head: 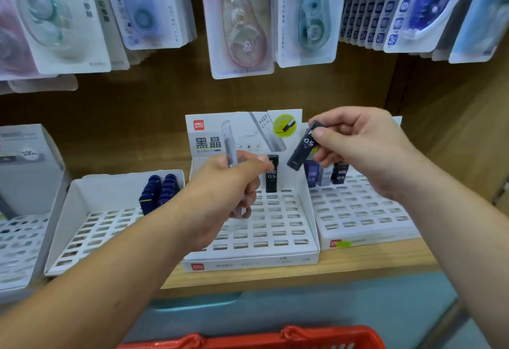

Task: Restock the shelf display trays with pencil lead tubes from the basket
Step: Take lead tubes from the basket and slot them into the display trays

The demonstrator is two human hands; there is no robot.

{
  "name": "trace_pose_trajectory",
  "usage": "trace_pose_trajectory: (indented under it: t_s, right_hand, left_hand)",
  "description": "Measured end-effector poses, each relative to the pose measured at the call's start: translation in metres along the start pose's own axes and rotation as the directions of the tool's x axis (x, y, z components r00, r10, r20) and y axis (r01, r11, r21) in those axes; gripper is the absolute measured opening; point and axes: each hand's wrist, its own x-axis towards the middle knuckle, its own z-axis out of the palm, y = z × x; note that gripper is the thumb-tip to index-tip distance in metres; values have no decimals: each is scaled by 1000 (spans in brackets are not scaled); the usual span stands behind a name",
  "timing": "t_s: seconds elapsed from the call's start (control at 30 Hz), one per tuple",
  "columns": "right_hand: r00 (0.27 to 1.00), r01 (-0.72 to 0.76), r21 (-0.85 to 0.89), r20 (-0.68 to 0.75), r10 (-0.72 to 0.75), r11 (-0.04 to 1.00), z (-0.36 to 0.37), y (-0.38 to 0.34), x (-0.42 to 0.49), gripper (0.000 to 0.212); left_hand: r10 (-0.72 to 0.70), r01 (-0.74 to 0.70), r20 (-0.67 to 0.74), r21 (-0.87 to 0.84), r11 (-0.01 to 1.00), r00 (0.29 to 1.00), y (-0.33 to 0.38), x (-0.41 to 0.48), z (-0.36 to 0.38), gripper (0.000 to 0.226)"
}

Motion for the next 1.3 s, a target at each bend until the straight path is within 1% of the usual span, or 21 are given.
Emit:
trace_pose_trajectory:
  t_s: [0.07, 0.13, 0.2, 0.3, 0.4, 0.47, 0.63, 0.7, 0.77, 0.8, 0.87, 0.9, 0.97, 1.03, 1.17, 1.23, 1.3]
  right_hand:
    - [997, 24, -240, -59, -40, 970, -20, 7, -2, 17]
    - [993, 23, -391, -98, -67, 920, -36, 16, -2, 20]
    - [989, 11, -475, -125, -80, 880, -50, 26, 0, 25]
    - [988, -14, -550, -135, -72, 835, -62, 33, 2, 27]
    - [990, -41, -622, -131, -52, 782, -64, 40, 1, 21]
    - [991, -47, -623, -130, -43, 781, -62, 49, -1, 18]
    - [985, -49, -516, -168, -44, 855, -61, 69, -5, 22]
    - [975, -33, -491, -206, -79, 871, -63, 70, -4, 27]
    - [966, -9, -470, -232, -114, 883, -67, 65, -3, 28]
    - [970, 0, -445, -219, -108, 896, -69, 62, -3, 26]
    - [989, 4, -410, -134, -65, 912, -67, 57, -4, 26]
    - [995, 4, -415, -89, -45, 910, -64, 57, -5, 27]
    - [999, -13, -437, -41, -6, 899, -60, 61, -7, 29]
    - [999, -29, -433, -32, 17, 901, -57, 64, -8, 31]
    - [1000, -17, -419, -9, 15, 908, -55, 56, -4, 33]
    - [1000, -7, -452, -5, 5, 892, -54, 58, -4, 36]
    - [1000, -24, -482, 1, 28, 876, -53, 60, -5, 36]
  left_hand:
    - [-13, 13, 17, -41, 999, 1000, -3, 2, 8, 24]
    - [-16, 17, 25, -56, 998, 1000, -7, 3, 13, 23]
    - [-13, 15, 34, -57, 998, 999, -11, 4, 15, 27]
    - [-15, 15, 33, -20, 1000, 999, -15, 5, 16, 31]
    - [2, -2, 16, 1, 1000, 1000, -18, 9, 22, 34]
    - [14, -14, 14, -8, 1000, 1000, -19, 10, 26, 32]
    - [41, -41, 51, -7, 999, 998, -24, 11, 24, 28]
    - [34, -33, 56, -27, 999, 998, -25, 11, 22, 27]
    - [31, -28, 63, -42, 999, 998, -24, 11, 21, 27]
    - [30, -27, 66, -40, 999, 997, -24, 11, 21, 27]
    - [29, -27, 73, -27, 999, 997, -24, 11, 21, 27]
    - [29, -28, 77, -18, 999, 997, -24, 11, 21, 27]
    - [28, -28, 84, -4, 1000, 996, -24, 11, 21, 27]
    - [27, -26, 87, -7, 1000, 996, -24, 10, 20, 26]
    - [32, -29, 99, -30, 999, 995, -24, 9, 17, 24]
    - [32, -28, 107, -36, 999, 994, -24, 9, 17, 24]
    - [35, -31, 108, -32, 999, 994, -24, 9, 17, 24]
